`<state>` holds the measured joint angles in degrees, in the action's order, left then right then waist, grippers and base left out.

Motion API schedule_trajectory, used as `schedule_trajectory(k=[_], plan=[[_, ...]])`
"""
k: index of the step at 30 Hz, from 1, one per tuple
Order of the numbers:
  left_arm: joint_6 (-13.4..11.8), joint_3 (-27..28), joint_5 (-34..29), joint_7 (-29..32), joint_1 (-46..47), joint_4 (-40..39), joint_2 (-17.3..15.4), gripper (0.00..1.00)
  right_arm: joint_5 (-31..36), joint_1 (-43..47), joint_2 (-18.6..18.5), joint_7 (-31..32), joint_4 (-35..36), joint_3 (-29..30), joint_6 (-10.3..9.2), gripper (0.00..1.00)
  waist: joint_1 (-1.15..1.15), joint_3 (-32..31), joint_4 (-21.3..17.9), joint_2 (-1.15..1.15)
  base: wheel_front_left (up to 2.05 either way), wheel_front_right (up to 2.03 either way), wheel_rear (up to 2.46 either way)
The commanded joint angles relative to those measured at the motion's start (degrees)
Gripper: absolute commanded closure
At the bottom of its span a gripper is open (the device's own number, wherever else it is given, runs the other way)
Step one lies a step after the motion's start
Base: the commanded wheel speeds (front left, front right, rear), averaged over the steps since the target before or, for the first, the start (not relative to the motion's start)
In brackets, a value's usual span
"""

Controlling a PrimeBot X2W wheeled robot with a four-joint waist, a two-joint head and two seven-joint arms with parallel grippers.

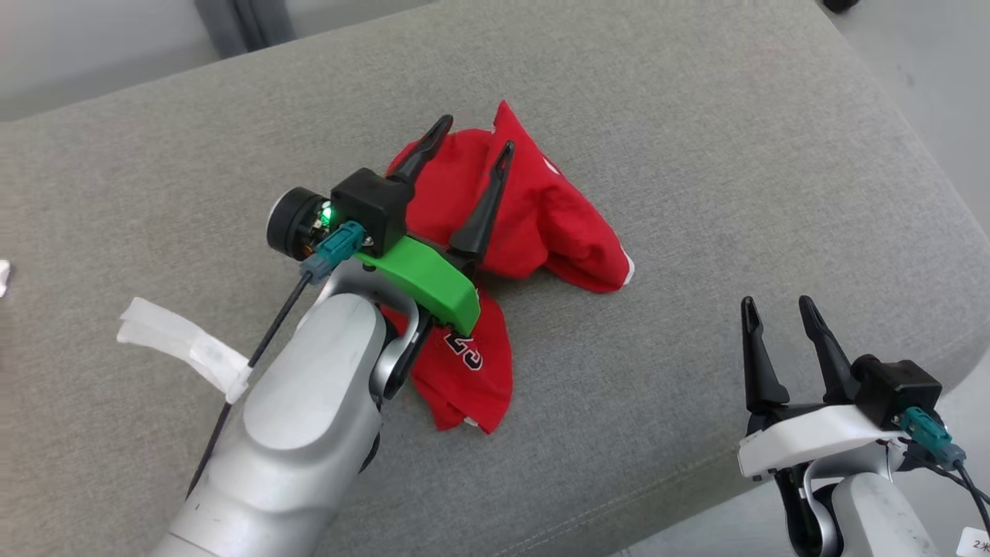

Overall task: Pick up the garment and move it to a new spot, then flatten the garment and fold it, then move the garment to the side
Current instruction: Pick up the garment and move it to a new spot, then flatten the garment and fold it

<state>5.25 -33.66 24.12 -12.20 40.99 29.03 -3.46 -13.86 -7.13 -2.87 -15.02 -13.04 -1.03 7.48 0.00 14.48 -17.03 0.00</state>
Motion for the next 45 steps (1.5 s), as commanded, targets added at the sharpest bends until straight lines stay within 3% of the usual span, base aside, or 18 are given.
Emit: schedule_trajectory(k=[1,9,14,21,33,45], plan=[[-0.6,0.7,-0.1,-0.9,0.0,-0.5,-0.6,0.0,0.5,0.7,0.0,-0.2,0.2,0.2,0.03,0.0,0.0,-2.6,3.0,0.0,0.0,0.0,0.0],[-3.6,6.6,-0.6,-3.0,-6.4,-5.8,-5.9,0.0,1.8,1.9,0.0,-0.2,0.9,-0.1,0.02,0.0,0.0,-6.1,7.5,0.0,0.0,0.0,0.0],[-5.9,13.6,-1.5,-3.0,-13.9,-12.5,-10.2,0.0,2.4,3.0,-0.1,-0.2,1.0,0.0,0.03,0.0,0.0,-8.1,9.6,0.0,0.0,0.0,0.0],[-7.6,22.2,-1.9,-2.9,-25.5,-19.0,-13.2,0.0,3.0,4.8,-0.1,-0.2,1.1,-0.2,0.03,0.0,0.0,-10.6,11.4,0.0,0.0,0.0,0.0],[-6.3,28.8,-3.2,-3.0,-40.2,-22.6,-11.1,0.0,4.1,7.0,-0.1,1.2,3.2,-0.2,0.02,0.0,0.0,-13.1,14.7,0.0,0.0,0.0,0.0],[-3.8,30.7,-4.4,-3.0,-43.4,-21.4,-7.3,0.0,4.8,9.0,-0.1,3.1,6.6,-0.6,0.03,0.0,0.0,-14.2,17.1,0.0,0.0,0.0,0.0]])
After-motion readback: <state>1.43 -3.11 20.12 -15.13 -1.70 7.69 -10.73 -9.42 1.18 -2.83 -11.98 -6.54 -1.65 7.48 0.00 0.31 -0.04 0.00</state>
